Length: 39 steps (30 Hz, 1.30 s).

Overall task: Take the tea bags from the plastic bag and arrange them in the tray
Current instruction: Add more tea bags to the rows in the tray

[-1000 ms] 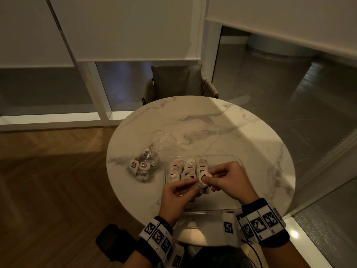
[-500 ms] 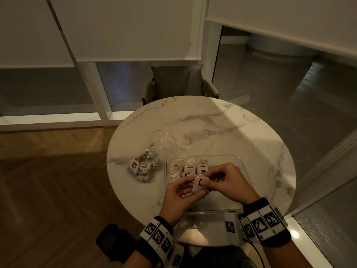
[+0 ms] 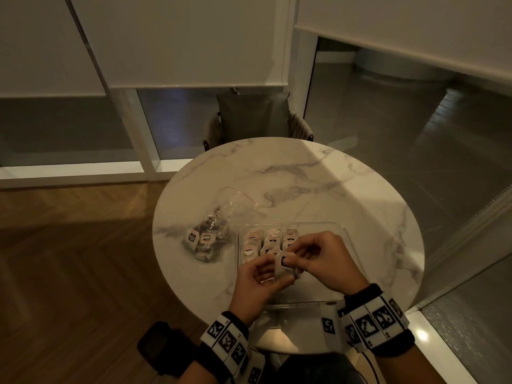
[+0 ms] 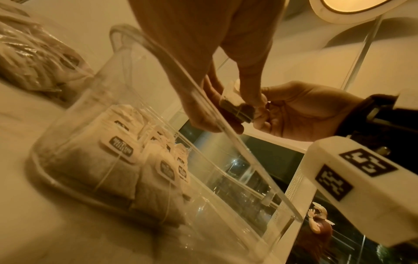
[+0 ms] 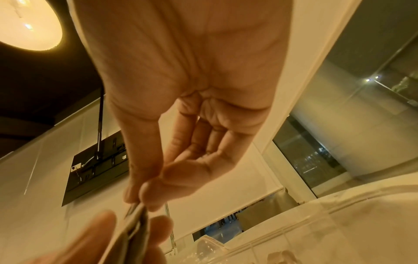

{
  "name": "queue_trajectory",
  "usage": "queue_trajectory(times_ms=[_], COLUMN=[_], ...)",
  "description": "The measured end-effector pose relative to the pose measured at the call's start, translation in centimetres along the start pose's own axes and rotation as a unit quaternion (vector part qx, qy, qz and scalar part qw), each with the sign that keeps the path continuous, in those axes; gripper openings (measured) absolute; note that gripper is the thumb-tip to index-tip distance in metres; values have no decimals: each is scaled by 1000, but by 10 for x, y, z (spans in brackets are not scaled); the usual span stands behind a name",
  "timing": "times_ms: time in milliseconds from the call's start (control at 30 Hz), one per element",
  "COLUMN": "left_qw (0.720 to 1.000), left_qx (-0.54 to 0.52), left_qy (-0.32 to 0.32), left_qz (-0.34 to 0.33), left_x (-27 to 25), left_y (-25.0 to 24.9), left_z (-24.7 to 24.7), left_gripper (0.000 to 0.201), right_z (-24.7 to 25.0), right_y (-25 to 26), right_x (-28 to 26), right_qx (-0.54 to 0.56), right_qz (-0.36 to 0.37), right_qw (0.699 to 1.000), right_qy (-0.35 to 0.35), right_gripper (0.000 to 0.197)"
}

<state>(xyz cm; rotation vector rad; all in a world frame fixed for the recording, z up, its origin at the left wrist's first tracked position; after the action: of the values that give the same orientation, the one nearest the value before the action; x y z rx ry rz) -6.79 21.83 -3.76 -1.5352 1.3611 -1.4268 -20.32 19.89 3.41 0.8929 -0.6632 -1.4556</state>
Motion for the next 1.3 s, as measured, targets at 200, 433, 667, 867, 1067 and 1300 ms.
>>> queue_trajectory(times_ms=[200, 433, 667, 867, 1067, 1300], left_qw=[1000, 995, 978, 953, 953, 958], left_qx=[4, -7, 185, 277, 261, 219], left_qy=[-12, -95, -89, -121, -103, -104], left_qz=[12, 18, -27, 25, 115, 153], left_x=[0, 3, 30, 28, 14, 6], left_y=[2, 3, -26, -17, 0, 15], left_z=[1, 16, 50, 88, 98, 104], left_gripper=[21, 10, 18, 33, 41, 37], right_z=[6, 16, -5, -51, -63, -64], right_y=[5, 32, 13, -32, -43, -46], right_x=[0, 9, 46, 61, 82, 91], right_qx=[16, -83, -379, -480, -493, -510], right_qz=[23, 69, 40, -28, -41, -52], right_qw=[1000, 994, 914, 829, 821, 821], right_qy=[-4, 32, 139, 286, 284, 253], right_gripper=[9, 8, 10, 11, 15, 10])
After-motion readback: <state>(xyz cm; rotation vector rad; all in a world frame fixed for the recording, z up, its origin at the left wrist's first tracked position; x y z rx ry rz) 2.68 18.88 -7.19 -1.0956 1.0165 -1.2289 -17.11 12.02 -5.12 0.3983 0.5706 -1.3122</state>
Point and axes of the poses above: each hand's wrist, its own x-axis towards the middle knuckle, its own z-axis out of the back of the hand, y = z × x, the point moved 9 cm from there along x, towards the middle knuckle, and after that the axes turned 15 degrees about -z, right-handed, at the moved point
